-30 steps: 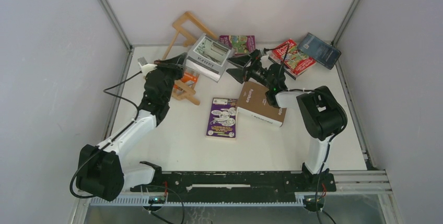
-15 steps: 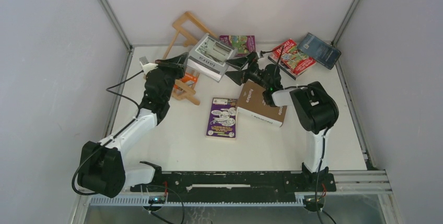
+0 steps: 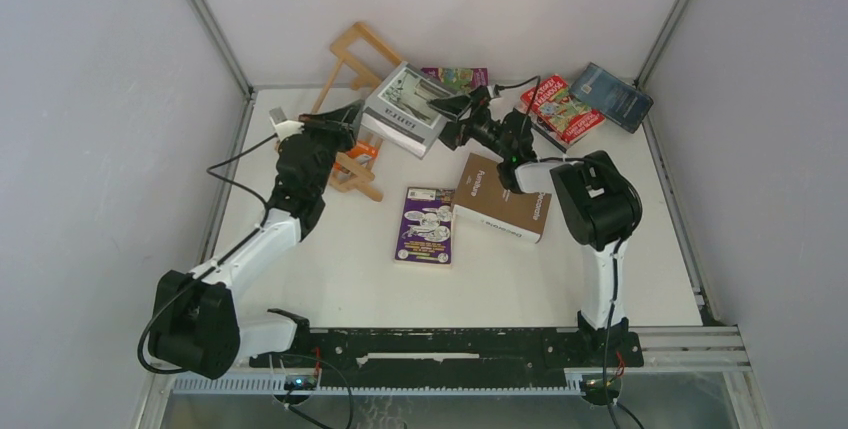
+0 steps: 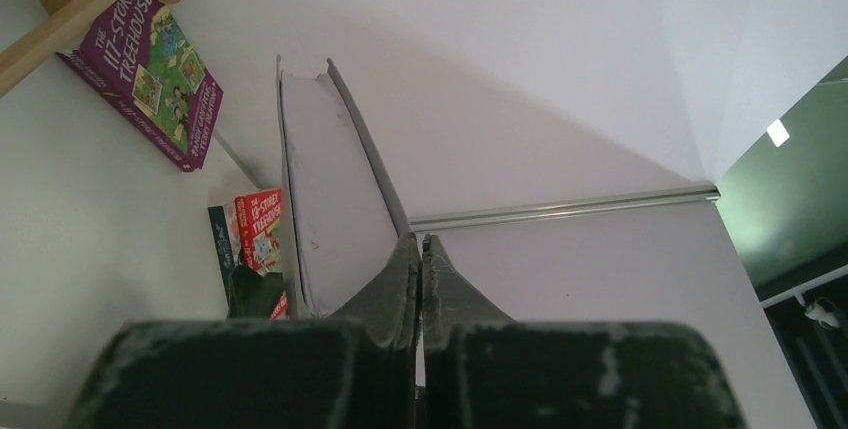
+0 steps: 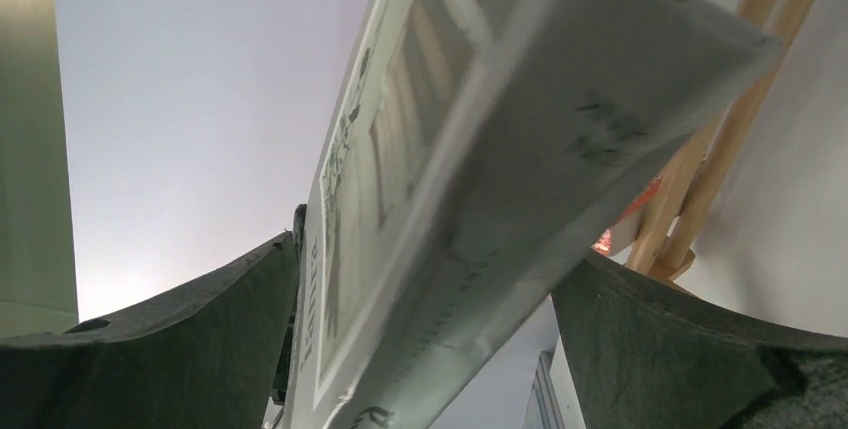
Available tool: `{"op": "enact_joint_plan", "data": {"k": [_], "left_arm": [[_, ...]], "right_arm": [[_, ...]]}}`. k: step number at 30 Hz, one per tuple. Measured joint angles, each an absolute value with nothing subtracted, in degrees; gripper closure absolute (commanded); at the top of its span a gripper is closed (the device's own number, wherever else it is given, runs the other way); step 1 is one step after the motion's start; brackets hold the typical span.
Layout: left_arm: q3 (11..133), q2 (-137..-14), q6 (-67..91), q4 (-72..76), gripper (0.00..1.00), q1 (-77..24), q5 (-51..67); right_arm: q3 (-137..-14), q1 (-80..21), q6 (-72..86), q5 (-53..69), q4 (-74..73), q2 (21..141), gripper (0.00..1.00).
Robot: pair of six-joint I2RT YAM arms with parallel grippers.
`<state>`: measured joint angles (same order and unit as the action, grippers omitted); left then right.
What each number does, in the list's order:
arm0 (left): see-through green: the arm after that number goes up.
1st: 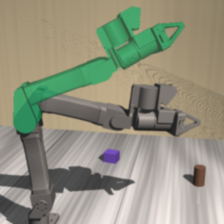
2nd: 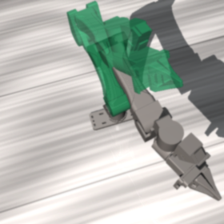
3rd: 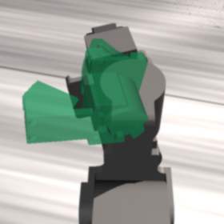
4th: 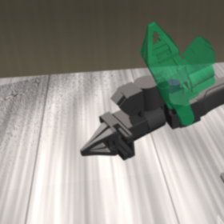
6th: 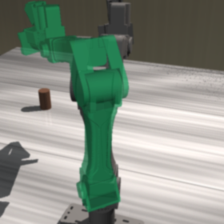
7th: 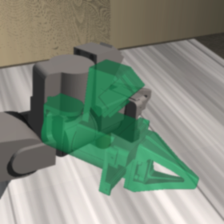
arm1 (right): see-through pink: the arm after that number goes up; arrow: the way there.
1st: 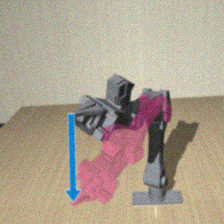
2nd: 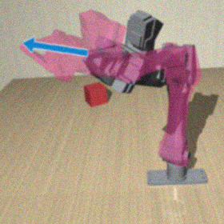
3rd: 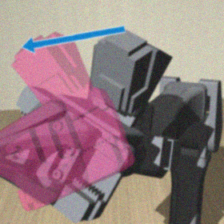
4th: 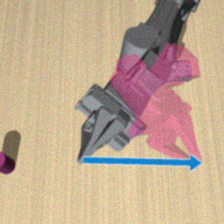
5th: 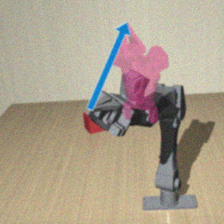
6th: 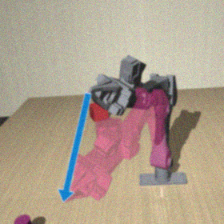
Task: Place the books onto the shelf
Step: Pick up the book at the corner of the board.
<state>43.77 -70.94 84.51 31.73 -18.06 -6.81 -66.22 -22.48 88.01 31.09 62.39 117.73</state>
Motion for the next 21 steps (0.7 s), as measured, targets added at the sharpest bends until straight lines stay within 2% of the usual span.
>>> {"op": "enact_joint_plan", "data": {"k": [4,9,15,19,21], "left_arm": [[42.5,-71.0,85.2,32.6,1.0,-18.1,-6.3],[41.8,-72.2,86.0,33.4,1.0,-18.1,-5.5],[40.0,-72.9,86.7,34.0,1.0,-17.5,-5.6],[39.6,-73.1,87.0,34.2,0.98,-17.4,-5.5],[39.3,-73.1,87.1,34.3,0.89,-17.4,-5.5]], "right_arm": [[-66.7,-22.5,88.9,31.0,62.4,119.5,0.12],[-67.3,-22.5,89.6,31.2,62.4,121.3,0.46],[-70.1,-22.2,91.1,31.7,62.7,122.1,0.69],[-71.0,-21.9,90.7,32.4,62.6,122.1,0.72],[-71.0,-21.9,90.6,32.6,62.3,122.1,0.72]]}}
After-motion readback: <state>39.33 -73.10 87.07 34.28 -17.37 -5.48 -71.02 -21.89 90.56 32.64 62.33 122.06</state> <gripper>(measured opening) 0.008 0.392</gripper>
